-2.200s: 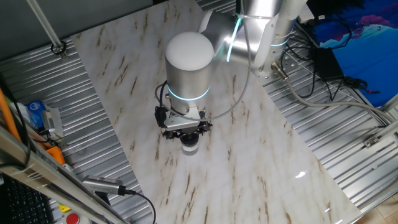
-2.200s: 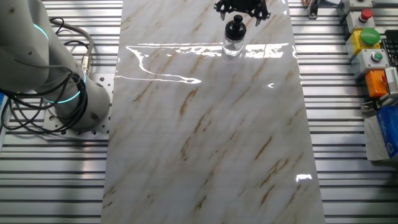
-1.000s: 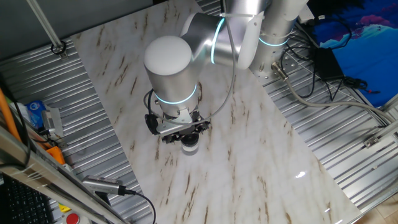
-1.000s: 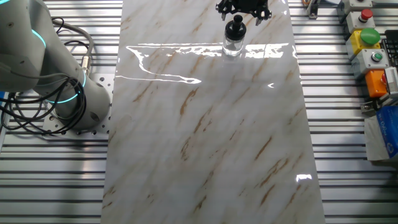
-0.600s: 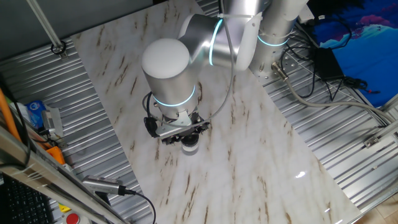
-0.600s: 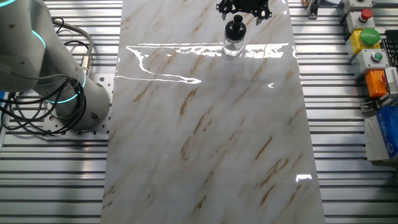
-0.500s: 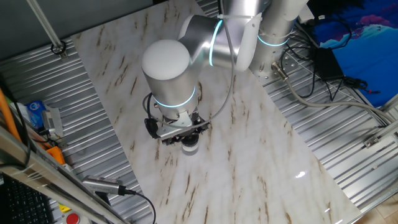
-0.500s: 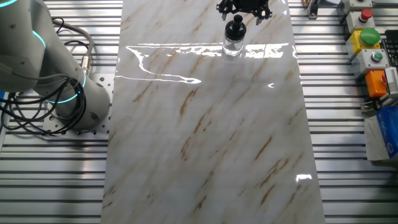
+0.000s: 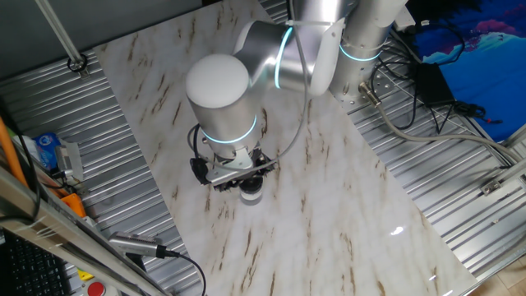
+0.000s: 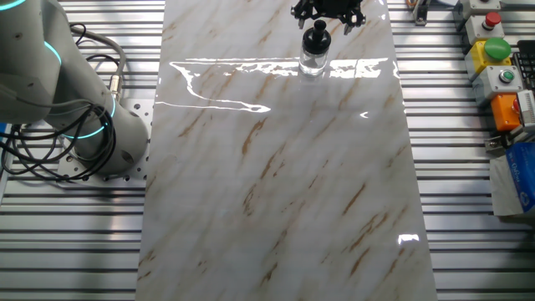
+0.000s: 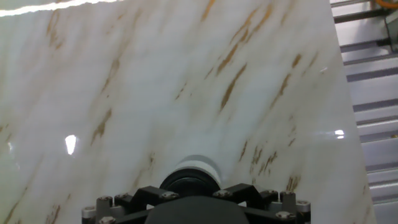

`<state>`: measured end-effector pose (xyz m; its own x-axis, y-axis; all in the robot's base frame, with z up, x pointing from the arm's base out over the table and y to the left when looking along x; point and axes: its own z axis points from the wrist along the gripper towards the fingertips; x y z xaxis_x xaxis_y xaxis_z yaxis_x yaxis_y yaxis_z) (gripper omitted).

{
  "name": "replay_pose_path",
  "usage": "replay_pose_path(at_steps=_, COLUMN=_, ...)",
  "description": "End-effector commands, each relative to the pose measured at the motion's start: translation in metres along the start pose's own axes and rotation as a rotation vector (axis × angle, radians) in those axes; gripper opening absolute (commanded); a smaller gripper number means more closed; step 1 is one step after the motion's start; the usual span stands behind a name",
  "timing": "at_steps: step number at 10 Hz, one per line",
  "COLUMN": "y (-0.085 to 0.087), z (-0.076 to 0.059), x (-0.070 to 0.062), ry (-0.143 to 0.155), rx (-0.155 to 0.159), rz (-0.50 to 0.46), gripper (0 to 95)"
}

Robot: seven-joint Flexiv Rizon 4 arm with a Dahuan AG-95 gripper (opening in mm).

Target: Screw the lid onto the jar

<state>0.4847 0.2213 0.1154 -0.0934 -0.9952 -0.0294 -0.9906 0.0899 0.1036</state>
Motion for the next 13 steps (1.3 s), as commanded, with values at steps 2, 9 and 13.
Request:
replay_pose_path(at_steps=2, y=-0.0005, z=0.0021, x=0.0014, ry=-0.006, rx=-0.011, rz=-0.003, gripper=95.0)
replay_pose_path(at_steps=9, y=0.0079, z=0.0093, x=0.0028, ry=-0.022, rx=-0.022, rz=0.016, gripper=76.0)
replay_pose_path(at_steps=13, y=0.0087, z=0.0091, x=0.0031, ry=-0.017, rx=-0.021, rz=0.014, gripper=76.0)
